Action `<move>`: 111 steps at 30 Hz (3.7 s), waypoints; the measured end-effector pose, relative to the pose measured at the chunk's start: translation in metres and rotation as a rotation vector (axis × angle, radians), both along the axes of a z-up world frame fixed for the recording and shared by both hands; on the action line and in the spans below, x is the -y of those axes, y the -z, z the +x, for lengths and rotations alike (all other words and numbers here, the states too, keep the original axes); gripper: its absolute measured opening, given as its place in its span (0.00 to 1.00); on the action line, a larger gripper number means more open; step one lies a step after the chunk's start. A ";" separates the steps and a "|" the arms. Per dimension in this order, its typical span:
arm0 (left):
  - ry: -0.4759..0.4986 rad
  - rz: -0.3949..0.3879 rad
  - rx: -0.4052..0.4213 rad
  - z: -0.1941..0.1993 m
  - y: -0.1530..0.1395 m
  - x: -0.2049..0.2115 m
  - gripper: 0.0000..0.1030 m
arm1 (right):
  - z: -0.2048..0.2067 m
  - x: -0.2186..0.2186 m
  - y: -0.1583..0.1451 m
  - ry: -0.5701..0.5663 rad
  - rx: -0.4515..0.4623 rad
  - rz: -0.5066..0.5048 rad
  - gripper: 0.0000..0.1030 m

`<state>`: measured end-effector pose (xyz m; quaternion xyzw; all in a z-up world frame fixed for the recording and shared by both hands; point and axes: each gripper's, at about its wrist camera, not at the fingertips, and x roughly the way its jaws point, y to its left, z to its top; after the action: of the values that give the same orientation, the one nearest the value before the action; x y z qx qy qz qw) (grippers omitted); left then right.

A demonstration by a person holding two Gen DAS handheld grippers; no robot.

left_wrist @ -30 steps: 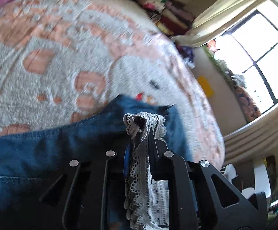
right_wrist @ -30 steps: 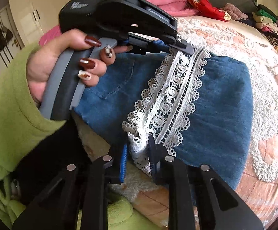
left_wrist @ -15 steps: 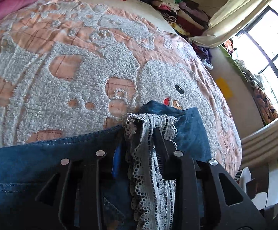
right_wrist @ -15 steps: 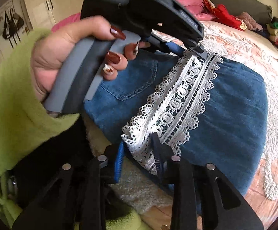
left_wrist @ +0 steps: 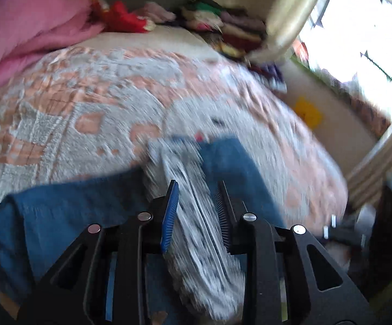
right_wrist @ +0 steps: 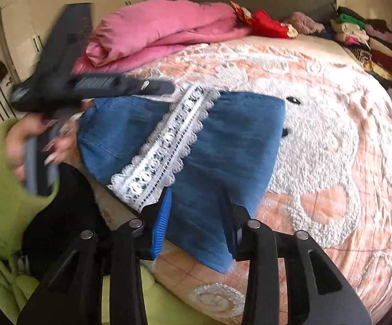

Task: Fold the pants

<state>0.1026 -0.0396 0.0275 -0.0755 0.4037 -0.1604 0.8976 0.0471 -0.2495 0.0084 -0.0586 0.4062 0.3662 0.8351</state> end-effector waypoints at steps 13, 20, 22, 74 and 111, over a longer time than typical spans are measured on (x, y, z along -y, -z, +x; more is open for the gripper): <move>0.051 -0.085 -0.244 0.003 0.063 0.000 0.25 | 0.016 -0.007 0.041 0.061 -0.096 -0.183 0.32; 0.063 -0.084 -0.133 -0.012 0.037 -0.012 0.26 | 0.046 -0.012 -0.023 0.150 -0.003 -0.135 0.37; 0.116 -0.105 -0.146 -0.011 0.040 -0.005 0.26 | 0.064 -0.016 -0.034 0.168 0.010 -0.119 0.37; -0.296 0.068 -0.015 -0.040 -0.024 -0.068 0.89 | 0.128 -0.059 -0.083 0.007 0.147 0.098 0.91; -0.412 -0.051 -0.264 -0.069 0.044 -0.188 0.86 | 0.105 -0.316 -0.018 -0.587 -0.066 -0.147 0.91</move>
<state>0.0339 0.1482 -0.0162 -0.1990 0.4895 0.0271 0.8486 0.1525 0.0661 0.0269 -0.2217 0.4241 0.5633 0.6736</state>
